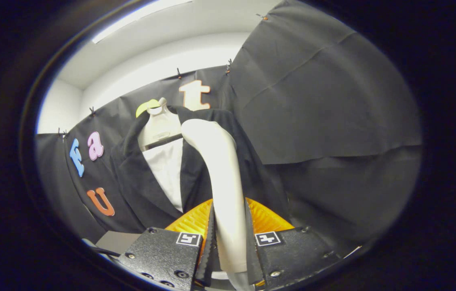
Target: Iron the clothes twice with a garment steamer, once on the left side and once on the right side.
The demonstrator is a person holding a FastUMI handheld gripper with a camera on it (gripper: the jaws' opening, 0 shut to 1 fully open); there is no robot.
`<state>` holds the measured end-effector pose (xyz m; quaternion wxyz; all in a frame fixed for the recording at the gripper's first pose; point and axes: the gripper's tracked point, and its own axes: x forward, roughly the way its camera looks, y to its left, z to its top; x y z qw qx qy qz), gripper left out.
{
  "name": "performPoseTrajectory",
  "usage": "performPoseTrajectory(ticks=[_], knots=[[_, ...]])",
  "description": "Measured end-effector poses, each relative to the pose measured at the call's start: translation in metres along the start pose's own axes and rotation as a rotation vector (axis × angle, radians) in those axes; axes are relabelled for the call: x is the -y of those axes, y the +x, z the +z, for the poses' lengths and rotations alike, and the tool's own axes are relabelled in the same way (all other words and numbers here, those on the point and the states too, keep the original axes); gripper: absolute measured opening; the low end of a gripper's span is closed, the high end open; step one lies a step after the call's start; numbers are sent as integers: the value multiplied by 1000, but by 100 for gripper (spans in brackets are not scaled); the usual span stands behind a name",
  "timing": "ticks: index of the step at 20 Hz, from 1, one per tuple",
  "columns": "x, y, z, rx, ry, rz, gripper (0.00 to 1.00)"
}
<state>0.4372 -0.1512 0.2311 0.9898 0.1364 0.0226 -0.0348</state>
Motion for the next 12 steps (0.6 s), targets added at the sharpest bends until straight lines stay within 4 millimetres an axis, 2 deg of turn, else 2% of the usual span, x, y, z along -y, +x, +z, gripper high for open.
performPoseTrajectory(ticks=[3, 5, 12], knots=[[-5, 23, 3, -4, -31, -11, 36], [-6, 34, -2, -11, -47, -22, 36], [0, 41, -30, -39, -139, -71, 36]])
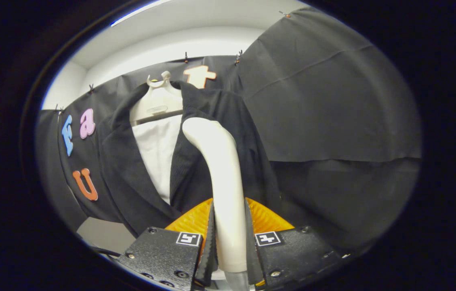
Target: Iron the clothes twice with a garment steamer, once on the left side and once on the right side.
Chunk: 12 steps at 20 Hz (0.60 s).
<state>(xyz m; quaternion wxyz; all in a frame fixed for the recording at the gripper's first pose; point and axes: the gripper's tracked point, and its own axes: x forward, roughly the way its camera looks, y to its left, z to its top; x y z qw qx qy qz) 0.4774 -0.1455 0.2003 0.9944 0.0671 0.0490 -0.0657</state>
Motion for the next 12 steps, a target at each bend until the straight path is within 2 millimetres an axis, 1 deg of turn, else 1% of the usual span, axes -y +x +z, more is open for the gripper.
performPoseTrajectory(ticks=[3, 12], knots=[[2, -2, -19, -26, -25, -9, 36], [6, -14, -86, -131, -69, -25, 36]])
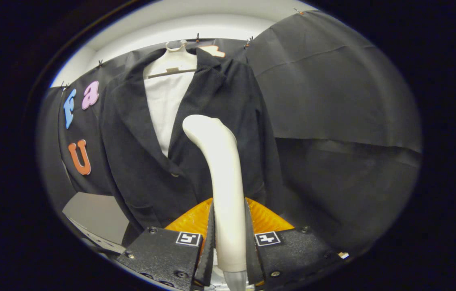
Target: Iron the clothes twice with a garment steamer, once on the left side and once on the right side.
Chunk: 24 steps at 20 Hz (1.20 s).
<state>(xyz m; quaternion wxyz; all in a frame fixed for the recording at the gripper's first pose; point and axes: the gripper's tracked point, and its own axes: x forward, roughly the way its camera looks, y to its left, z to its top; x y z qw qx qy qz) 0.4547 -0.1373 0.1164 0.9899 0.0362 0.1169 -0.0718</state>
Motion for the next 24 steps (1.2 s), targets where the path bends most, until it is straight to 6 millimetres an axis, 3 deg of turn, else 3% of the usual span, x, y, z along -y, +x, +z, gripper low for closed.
performPoseTrajectory(ticks=[10, 24], knots=[[5, 0, -82, -118, -46, -27, 36], [15, 10, -165, -259, -59, -67, 36]])
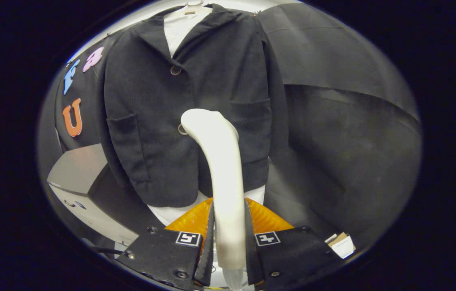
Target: Iron the clothes twice with a garment steamer, once on the left side and once on the right side.
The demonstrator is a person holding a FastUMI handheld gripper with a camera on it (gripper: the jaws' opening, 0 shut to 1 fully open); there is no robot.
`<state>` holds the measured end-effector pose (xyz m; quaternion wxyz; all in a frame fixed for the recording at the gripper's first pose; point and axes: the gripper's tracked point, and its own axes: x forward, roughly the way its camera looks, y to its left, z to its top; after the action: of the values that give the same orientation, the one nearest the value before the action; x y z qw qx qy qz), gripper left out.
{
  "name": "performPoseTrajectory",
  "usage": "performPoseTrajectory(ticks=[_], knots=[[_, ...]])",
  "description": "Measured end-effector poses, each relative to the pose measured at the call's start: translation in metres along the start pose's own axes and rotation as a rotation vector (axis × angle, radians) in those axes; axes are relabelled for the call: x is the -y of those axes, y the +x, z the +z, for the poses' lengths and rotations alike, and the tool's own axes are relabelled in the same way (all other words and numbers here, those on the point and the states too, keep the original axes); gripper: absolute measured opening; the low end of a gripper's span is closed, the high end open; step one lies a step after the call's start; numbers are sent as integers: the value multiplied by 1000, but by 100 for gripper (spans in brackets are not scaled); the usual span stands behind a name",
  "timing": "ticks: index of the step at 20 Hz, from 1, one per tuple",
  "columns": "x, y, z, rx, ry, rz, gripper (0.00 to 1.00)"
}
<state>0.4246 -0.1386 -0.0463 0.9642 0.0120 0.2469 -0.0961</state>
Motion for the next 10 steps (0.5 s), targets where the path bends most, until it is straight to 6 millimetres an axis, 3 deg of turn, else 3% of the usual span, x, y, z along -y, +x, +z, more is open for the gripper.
performPoseTrajectory(ticks=[10], knots=[[5, 11, -41, -103, 14, -30, 36]])
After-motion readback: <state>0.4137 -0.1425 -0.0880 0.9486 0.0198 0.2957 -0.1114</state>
